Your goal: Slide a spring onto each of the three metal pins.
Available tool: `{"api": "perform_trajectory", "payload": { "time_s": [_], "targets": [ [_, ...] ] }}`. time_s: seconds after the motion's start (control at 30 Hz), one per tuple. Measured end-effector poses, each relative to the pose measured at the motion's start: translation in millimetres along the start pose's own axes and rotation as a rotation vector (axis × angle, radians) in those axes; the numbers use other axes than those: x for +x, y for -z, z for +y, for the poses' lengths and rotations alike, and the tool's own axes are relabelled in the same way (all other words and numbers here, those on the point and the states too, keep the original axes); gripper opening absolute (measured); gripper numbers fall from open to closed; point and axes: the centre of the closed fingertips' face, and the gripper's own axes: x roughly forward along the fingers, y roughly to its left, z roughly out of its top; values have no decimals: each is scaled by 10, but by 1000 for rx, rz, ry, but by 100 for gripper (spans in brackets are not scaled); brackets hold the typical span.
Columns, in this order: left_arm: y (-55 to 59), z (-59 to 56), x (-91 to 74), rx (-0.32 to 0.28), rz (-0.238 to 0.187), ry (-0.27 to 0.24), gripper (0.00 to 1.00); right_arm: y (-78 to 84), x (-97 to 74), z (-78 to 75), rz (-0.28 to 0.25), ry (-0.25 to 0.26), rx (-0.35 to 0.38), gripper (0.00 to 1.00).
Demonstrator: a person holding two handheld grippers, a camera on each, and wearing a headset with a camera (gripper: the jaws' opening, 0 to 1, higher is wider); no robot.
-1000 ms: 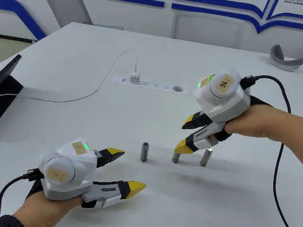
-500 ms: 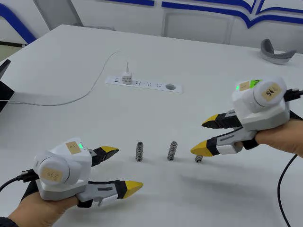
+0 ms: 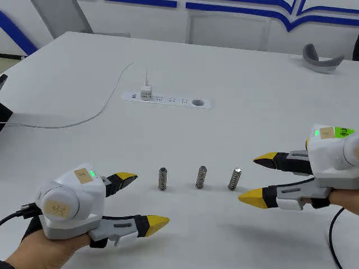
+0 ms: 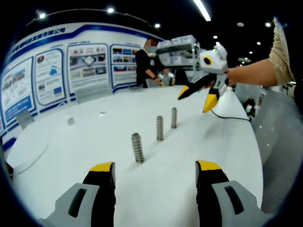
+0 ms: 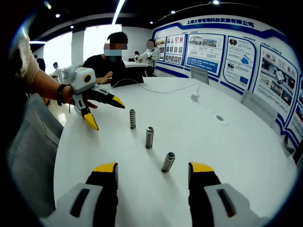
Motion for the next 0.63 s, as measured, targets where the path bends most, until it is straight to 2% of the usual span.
{"api": "perform_trajectory", "payload": {
  "time_s": [0.13,0.27,0.43,0.63],
  "targets": [
    [8,0,-20,-4,0,-4,71,16,-38,-2,-51,30,20,65],
    [5,-5,-27,-7,-3,-6,72,63,-46,18,-64,47,20,69],
    [4,-12,-29,-10,-6,-8,73,75,-77,-9,-104,73,42,72],
    [28,-23,-42,-15,-4,-11,74,103,-79,9,-120,87,58,73]
  ]
}}
